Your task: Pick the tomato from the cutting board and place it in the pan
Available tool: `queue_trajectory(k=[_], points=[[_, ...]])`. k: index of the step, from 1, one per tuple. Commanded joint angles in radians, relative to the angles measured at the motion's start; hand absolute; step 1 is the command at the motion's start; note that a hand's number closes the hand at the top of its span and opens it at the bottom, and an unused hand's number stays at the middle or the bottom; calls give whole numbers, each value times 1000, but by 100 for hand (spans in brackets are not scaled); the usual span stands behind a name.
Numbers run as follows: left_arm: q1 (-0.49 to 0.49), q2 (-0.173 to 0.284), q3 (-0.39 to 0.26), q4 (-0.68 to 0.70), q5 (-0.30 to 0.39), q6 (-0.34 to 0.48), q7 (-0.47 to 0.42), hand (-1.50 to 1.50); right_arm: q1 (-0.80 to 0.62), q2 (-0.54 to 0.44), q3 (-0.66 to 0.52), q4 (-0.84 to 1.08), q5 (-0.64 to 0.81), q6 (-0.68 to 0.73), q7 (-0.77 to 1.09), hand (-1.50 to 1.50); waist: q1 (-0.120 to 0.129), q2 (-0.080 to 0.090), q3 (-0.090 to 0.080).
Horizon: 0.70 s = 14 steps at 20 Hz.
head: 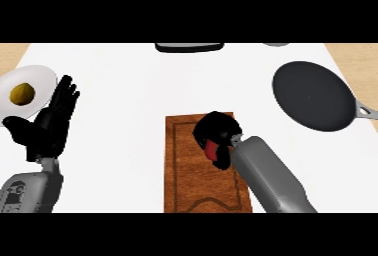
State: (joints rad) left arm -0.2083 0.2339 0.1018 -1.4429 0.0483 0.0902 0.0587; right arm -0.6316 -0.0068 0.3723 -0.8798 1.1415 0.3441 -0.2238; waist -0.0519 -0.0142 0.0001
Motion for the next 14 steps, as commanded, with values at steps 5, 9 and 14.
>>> queue_trajectory(k=[5,9,14], points=[[27,12,16,-25,5,3,12,0,70,7,-196,-266,-19,-299,492,150,-11,-17,0],[17,8,17,4,18,-14,7,0,135,7,-114,-516,-35,-340,666,150,-3,-10,-2],[-4,-16,-20,-24,-30,22,11,0,194,5,-156,-795,18,-278,814,150,20,3,-1]])
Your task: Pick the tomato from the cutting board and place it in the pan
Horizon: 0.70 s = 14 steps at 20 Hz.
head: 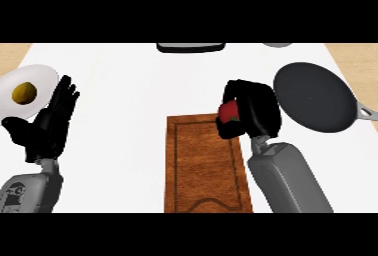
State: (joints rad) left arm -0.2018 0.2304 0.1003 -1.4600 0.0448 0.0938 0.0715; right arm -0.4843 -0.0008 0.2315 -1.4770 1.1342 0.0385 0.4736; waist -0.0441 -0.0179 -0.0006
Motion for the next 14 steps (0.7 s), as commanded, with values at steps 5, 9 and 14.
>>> queue_trajectory(k=[5,9,14], points=[[35,-15,-22,-32,-8,-19,-18,0,81,-26,-164,-261,-82,-48,66,150,38,15,1],[10,-10,-15,-32,-12,-13,-1,0,34,-108,-378,-211,-282,-36,-25,150,43,18,1],[-42,-49,-38,53,-37,0,-39,0,-35,-283,-527,69,-319,-97,-210,150,47,25,1]])
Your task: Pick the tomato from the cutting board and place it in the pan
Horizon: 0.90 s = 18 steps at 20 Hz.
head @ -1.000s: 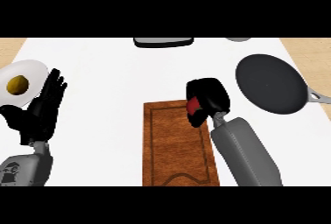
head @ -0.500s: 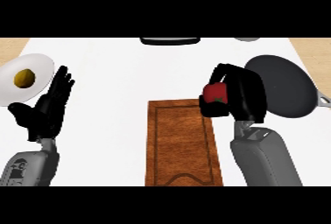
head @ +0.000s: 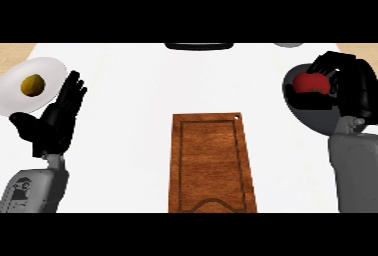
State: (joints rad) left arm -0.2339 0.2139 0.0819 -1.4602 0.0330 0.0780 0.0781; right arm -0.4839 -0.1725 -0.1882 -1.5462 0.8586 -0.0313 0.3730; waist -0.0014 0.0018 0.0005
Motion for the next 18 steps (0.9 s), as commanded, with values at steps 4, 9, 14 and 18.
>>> queue_trajectory(k=[4,9,14,18], points=[[-6,-12,5,15,3,-9,-24,0,-8,-159,-161,360,-78,-140,-311,150,10,3,0],[30,-8,-30,-65,-15,-18,-3,0,-134,-338,-243,679,2,-240,-393,150,42,11,2],[-45,-33,-29,-6,-19,0,1,0,-214,-362,-304,982,-36,-381,-570,150,49,19,4],[-32,-62,-56,3,-33,7,-25,0,-241,-401,-340,1101,-50,-416,-647,150,68,30,6]])
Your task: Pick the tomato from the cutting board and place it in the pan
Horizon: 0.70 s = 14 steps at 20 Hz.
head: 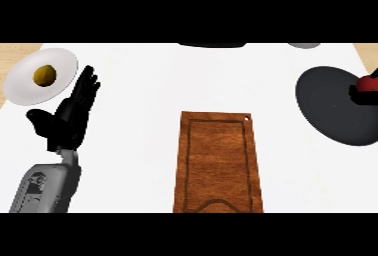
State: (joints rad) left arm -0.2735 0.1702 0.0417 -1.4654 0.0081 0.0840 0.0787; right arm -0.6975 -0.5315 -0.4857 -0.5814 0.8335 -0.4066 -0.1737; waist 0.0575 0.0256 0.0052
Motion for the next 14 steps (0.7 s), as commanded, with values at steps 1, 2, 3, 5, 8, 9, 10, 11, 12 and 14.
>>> queue_trajectory(k=[1,2,3,5,8,9,10,11,12,14], points=[[-11,20,10,7,19,-33,7,0,-92,-32,-10,181,20,-36,-29,150,21,6,0],[-20,26,26,-25,22,-10,55,0,-49,-14,-104,152,-122,38,-118,150,10,1,4],[-24,9,9,24,0,-9,-15,0,-58,-36,-92,210,-88,40,-86,150,11,12,2],[-12,12,10,5,14,-21,3,0,-75,-38,-95,264,-105,153,-67,-150,21,9,2],[-27,16,12,5,15,-23,8,0,-91,-27,-108,322,-136,266,-103,-150,18,7,2],[-13,9,4,18,11,-27,-6,0,-68,-27,-123,332,-150,265,-147,-150,19,13,4],[-20,19,15,3,23,-30,18,0,-89,-46,-125,345,-150,287,-148,-150,20,8,3],[-40,-2,1,1,4,-2,29,0,-81,-60,-136,350,-160,293,-181,-150,12,8,3],[-53,22,22,38,8,-18,7,0,-91,-43,-117,360,-141,277,-187,-150,10,8,2],[-50,9,21,33,35,-38,5,0,-62,-33,-154,355,-172,218,-247,-150,12,10,3]])
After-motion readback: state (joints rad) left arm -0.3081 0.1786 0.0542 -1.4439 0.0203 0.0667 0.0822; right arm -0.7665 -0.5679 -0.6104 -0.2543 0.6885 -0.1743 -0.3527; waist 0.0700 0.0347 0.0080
